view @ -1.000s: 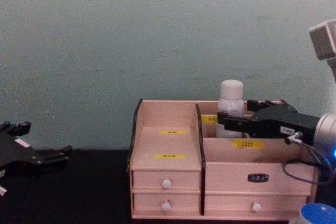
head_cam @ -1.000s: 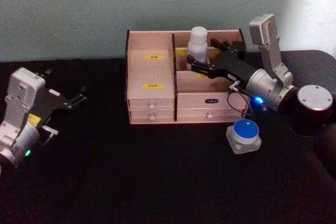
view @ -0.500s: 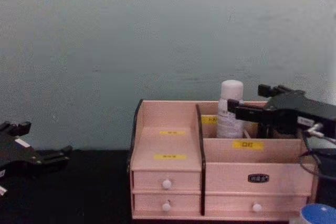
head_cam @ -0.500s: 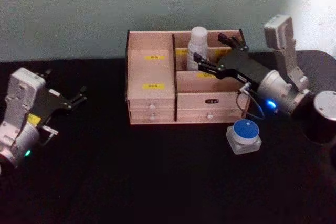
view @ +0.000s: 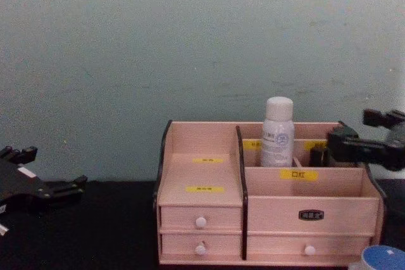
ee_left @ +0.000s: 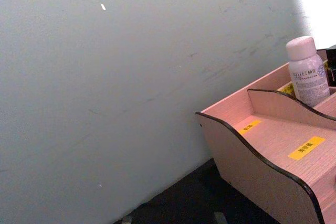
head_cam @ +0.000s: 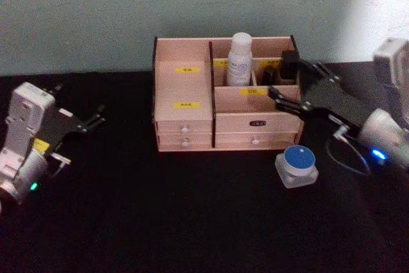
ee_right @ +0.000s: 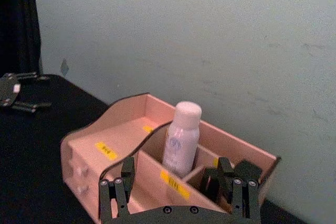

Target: Pick up the facial cleanser and watermelon frost from the table and place them into the tiered storage box.

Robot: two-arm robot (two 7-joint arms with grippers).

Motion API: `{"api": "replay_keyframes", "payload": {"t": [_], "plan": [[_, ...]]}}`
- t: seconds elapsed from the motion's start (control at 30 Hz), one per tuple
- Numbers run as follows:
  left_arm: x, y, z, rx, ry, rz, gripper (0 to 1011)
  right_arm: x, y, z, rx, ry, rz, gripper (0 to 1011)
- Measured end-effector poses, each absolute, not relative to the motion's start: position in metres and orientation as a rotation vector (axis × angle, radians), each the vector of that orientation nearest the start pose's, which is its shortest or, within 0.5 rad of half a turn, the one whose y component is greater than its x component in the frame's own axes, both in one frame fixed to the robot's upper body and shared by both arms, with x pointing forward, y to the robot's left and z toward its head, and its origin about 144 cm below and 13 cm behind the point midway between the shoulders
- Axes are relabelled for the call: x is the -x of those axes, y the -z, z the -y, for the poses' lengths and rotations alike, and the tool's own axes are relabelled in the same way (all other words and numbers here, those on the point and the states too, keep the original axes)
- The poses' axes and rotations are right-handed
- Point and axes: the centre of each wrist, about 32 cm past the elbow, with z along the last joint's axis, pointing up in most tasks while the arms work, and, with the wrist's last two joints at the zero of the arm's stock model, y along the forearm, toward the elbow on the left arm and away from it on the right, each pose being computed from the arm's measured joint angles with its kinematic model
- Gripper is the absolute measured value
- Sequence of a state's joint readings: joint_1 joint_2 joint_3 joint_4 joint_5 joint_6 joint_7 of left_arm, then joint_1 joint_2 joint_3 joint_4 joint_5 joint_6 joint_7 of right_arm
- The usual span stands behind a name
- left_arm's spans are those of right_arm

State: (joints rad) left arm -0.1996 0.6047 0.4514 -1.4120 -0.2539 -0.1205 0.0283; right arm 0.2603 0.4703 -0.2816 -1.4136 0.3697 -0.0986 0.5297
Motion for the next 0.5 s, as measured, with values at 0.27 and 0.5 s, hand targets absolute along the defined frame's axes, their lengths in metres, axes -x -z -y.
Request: {"api": "replay_keyframes", "payload": {"t": [0.27, 0.5], "plan": [[-0.489, -1.140, -0.310, -0.304, -1.248, 0.285, 1001, -0.483, -1.179, 0.330, 0.118, 0.835, 0.147, 1002], [-0.489, -1.140, -0.310, -0.304, -1.248, 0.285, 1001, -0.458, -1.176, 0.341, 0.171, 0.806, 0.108, 1003]]}}
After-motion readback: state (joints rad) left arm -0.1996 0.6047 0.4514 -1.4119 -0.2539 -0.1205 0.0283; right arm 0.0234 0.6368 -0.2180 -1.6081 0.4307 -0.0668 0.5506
